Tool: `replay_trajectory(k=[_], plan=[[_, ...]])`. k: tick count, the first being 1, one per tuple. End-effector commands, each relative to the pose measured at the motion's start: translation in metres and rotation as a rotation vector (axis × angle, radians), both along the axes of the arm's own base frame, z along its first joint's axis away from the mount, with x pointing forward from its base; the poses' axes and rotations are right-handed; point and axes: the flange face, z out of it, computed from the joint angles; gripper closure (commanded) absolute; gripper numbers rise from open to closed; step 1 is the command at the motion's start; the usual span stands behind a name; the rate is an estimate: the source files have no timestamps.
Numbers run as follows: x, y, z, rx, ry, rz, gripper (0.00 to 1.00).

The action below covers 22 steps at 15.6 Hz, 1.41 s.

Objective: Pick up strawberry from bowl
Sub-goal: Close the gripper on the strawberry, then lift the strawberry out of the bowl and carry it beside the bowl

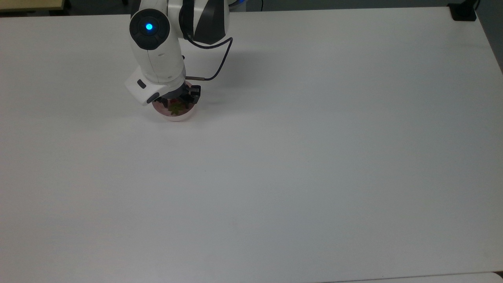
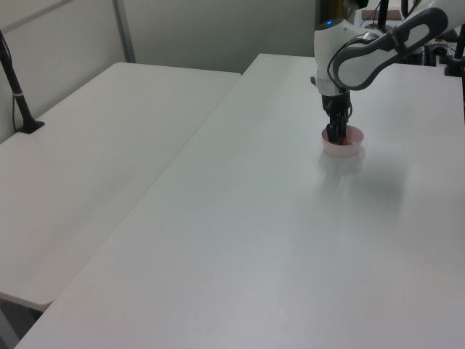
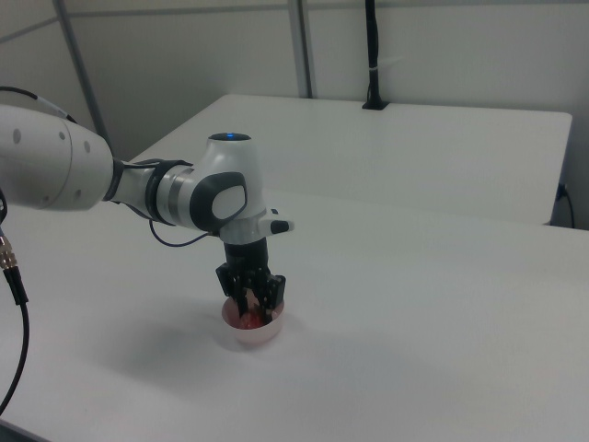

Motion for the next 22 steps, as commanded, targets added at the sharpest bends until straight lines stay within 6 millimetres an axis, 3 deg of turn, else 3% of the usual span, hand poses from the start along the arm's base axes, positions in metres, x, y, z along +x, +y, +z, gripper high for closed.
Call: replay_trajectory(k=[1,7,11,13,17,19,22], plan=[[-0.005,0.001,0.007,0.018,-0.01,0.0,0.55],[-0.005,0.002,0.013,0.05,-0.012,-0.036,0.69],[-0.007,-0.001,0.023,0.054,-0.009,-0.036,0.71],[-0.007,-0.003,0.039,0.054,-0.013,-0.036,0.71],[-0.016,-0.02,0.081,0.068,0.004,-0.033,0.71],[-0.026,-0.04,0.097,0.073,0.006,-0.002,0.71],[-0.043,-0.08,0.099,0.047,0.039,0.082,0.7]])
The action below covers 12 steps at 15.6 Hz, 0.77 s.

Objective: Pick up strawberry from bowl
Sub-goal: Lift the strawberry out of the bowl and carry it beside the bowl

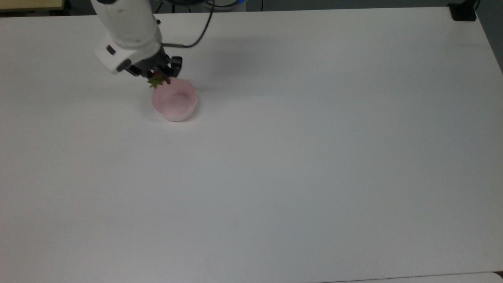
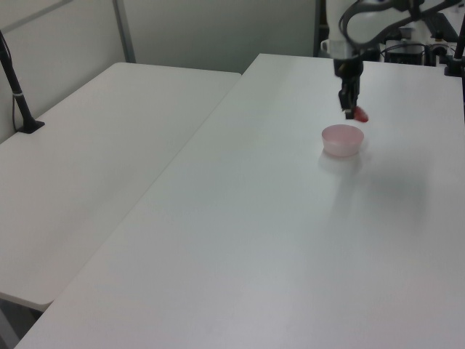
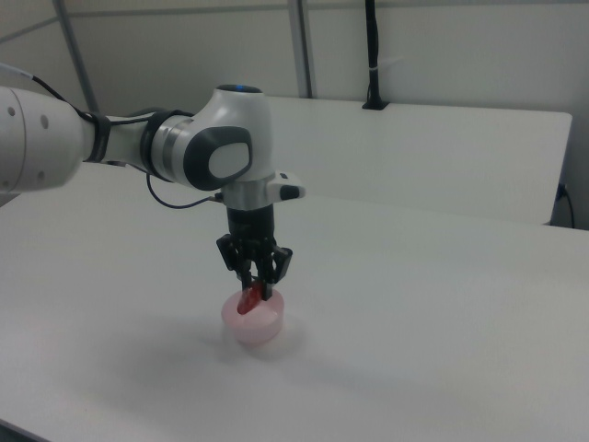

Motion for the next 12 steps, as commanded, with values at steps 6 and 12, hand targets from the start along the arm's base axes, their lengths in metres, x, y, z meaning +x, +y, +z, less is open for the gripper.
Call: replay_trajectory(k=[6,12], plan=[[-0.054,-0.135,-0.033,-0.102,0.103,0.153,0.68],[-0.051,-0.152,-0.083,-0.1,0.108,0.133,0.68]])
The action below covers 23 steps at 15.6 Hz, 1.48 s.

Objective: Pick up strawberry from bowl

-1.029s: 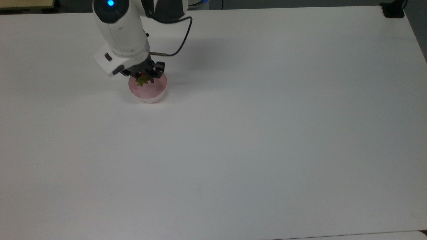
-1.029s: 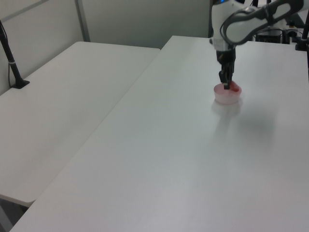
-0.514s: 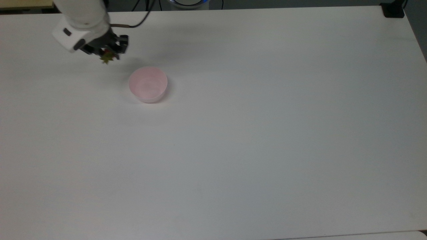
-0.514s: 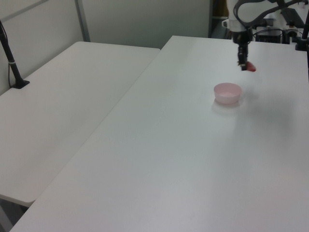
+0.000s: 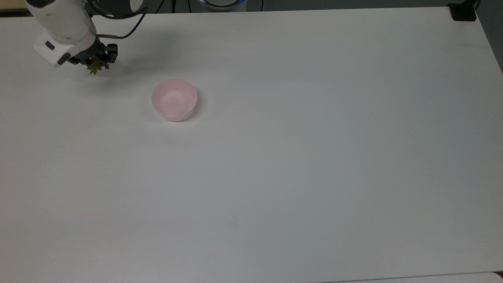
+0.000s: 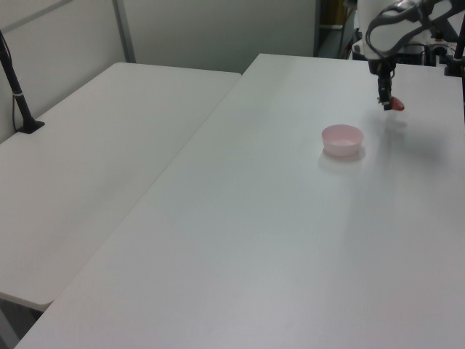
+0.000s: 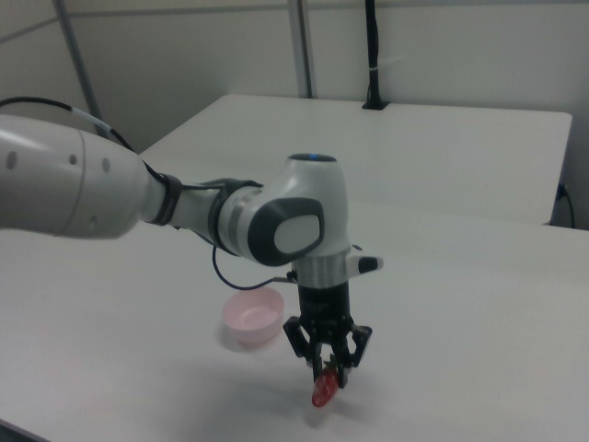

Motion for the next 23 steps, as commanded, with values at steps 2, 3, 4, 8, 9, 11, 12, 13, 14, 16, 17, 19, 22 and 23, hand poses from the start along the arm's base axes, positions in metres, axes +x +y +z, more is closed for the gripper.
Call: replay_trajectory(k=[2,3,4,8,9,11,12,13,14,16,17,19,22,23], plan=[[0.003,0.004,-0.019,-0.005,0.01,0.004,0.29],[0.002,0.002,-0.018,-0.001,0.007,-0.017,0.09],[0.001,0.001,-0.019,-0.002,0.008,-0.031,0.0],[0.002,0.01,0.026,0.011,-0.02,-0.076,0.0],[0.006,0.017,0.045,0.038,-0.033,-0.096,0.0],[0.008,0.031,0.095,0.098,-0.074,-0.132,0.0],[0.013,0.053,0.116,0.123,-0.083,-0.111,0.0],[0.018,0.076,0.135,0.122,-0.089,-0.095,0.0],[0.019,0.094,0.151,0.11,-0.105,-0.11,0.0],[0.02,0.125,0.179,0.084,-0.158,-0.196,0.0],[0.023,0.141,0.191,0.069,-0.184,-0.252,0.0],[0.029,0.176,0.21,0.045,-0.222,-0.362,0.0],[0.023,0.209,0.238,0.028,-0.24,-0.396,0.0],[0.022,0.217,0.246,0.029,-0.259,-0.372,0.0]])
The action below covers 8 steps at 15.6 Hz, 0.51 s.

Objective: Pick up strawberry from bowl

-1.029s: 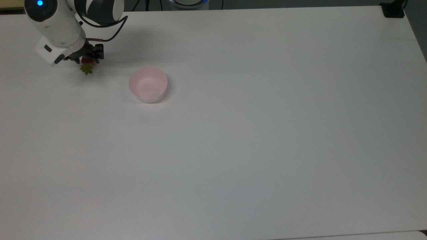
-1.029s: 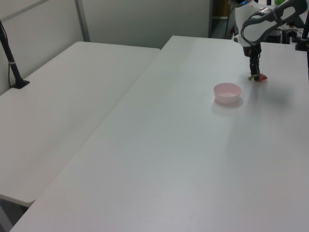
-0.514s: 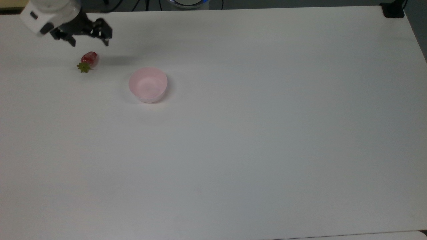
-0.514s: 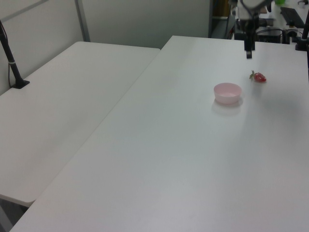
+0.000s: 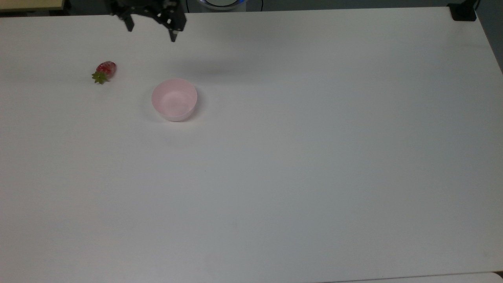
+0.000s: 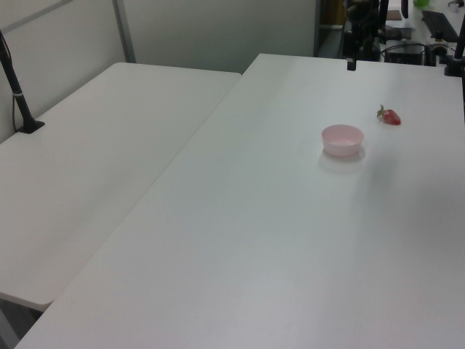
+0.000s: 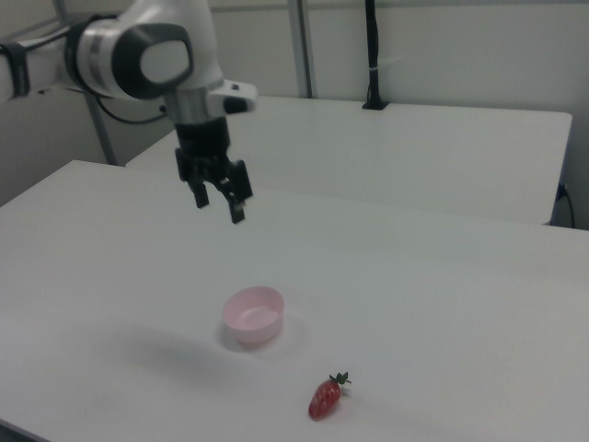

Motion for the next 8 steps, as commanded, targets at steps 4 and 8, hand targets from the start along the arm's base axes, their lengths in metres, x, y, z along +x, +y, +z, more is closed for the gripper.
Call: replay_trajectory(k=[4,8], plan=[[-0.004,0.019,0.056,-0.005,-0.1,0.126,0.0],[0.013,0.015,0.063,-0.016,-0.223,0.119,0.0]])
